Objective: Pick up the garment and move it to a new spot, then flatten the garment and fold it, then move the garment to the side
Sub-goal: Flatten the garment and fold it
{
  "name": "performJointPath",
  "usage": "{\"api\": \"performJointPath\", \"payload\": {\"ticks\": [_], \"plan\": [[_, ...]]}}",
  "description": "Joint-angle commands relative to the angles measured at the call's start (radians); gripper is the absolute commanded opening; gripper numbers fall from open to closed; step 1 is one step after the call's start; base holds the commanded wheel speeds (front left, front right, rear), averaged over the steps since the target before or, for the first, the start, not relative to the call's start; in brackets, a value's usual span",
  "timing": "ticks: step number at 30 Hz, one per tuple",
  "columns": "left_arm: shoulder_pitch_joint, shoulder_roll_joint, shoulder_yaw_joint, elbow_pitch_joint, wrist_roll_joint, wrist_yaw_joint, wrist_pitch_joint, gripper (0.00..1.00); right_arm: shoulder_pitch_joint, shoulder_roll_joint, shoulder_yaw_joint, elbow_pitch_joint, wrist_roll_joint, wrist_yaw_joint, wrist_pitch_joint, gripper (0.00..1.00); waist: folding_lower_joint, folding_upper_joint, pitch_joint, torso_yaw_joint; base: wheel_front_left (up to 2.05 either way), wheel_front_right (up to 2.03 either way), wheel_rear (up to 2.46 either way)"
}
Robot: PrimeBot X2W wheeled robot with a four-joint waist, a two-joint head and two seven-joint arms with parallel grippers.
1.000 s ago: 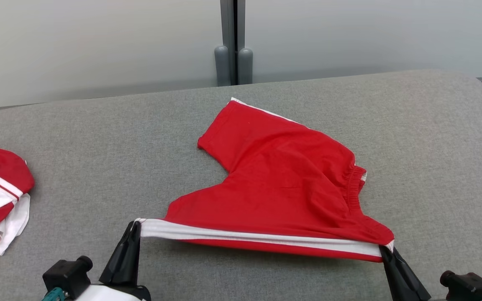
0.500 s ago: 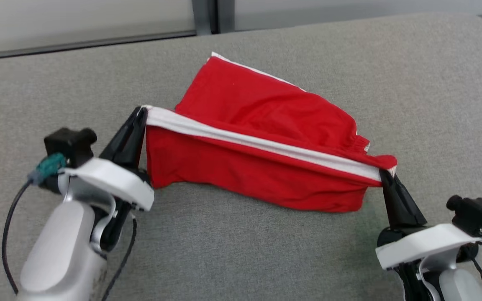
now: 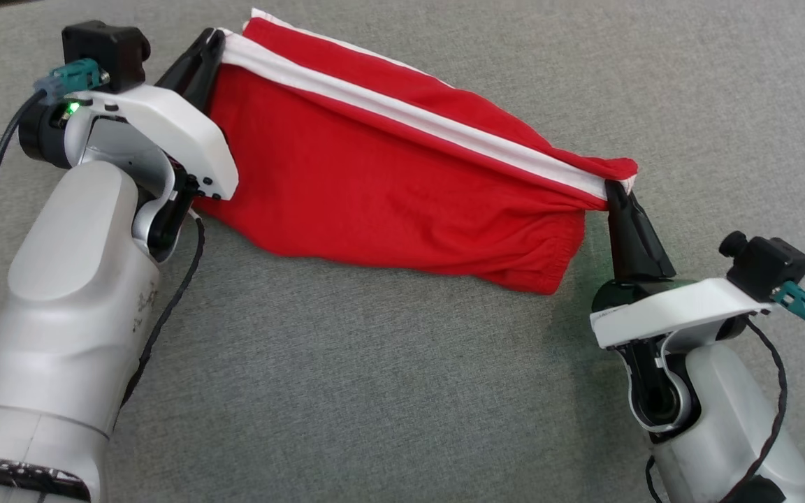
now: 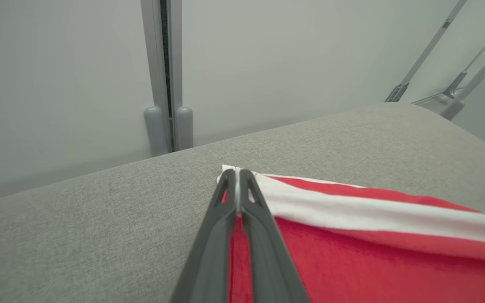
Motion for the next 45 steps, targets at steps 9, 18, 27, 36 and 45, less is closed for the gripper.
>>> {"api": "performJointPath", "payload": {"ticks": [9,18,27,36,45], "plan": [[-0.176,0.003,-0.058,0.213,-0.071,-0.001,-0.063,0.00,-0.117,-0.004,0.099,0.104,0.049,-0.002,-0.076,0.13,0.0000,0.0000,0.054,-0.069,0.00,0.00,0.00],[-0.213,0.023,-0.130,0.287,-0.161,-0.001,-0.134,1.00,-0.120,-0.002,0.127,0.065,-0.122,-0.002,-0.107,1.00,0.0000,0.0000,0.063,-0.079,0.00,0.00,0.00],[-0.052,0.073,-0.053,0.091,-0.082,0.085,-0.242,1.00,0.031,-0.011,-0.030,-0.188,-0.435,-0.002,-0.112,1.00,0.0000,0.0000,0.028,-0.008,0.00,0.00,0.00],[0.302,0.078,0.180,-0.371,0.046,0.178,-0.242,1.00,0.121,-0.022,-0.118,-0.262,-0.487,-0.002,-0.080,1.00,0.0000,0.0000,-0.036,0.060,0.00,0.00,0.00],[0.564,0.052,0.255,-0.564,0.142,0.218,-0.242,1.00,0.185,-0.033,-0.138,-0.265,-0.482,-0.002,-0.047,1.00,0.0000,0.0000,-0.103,0.089,0.00,0.00,0.00]]}}
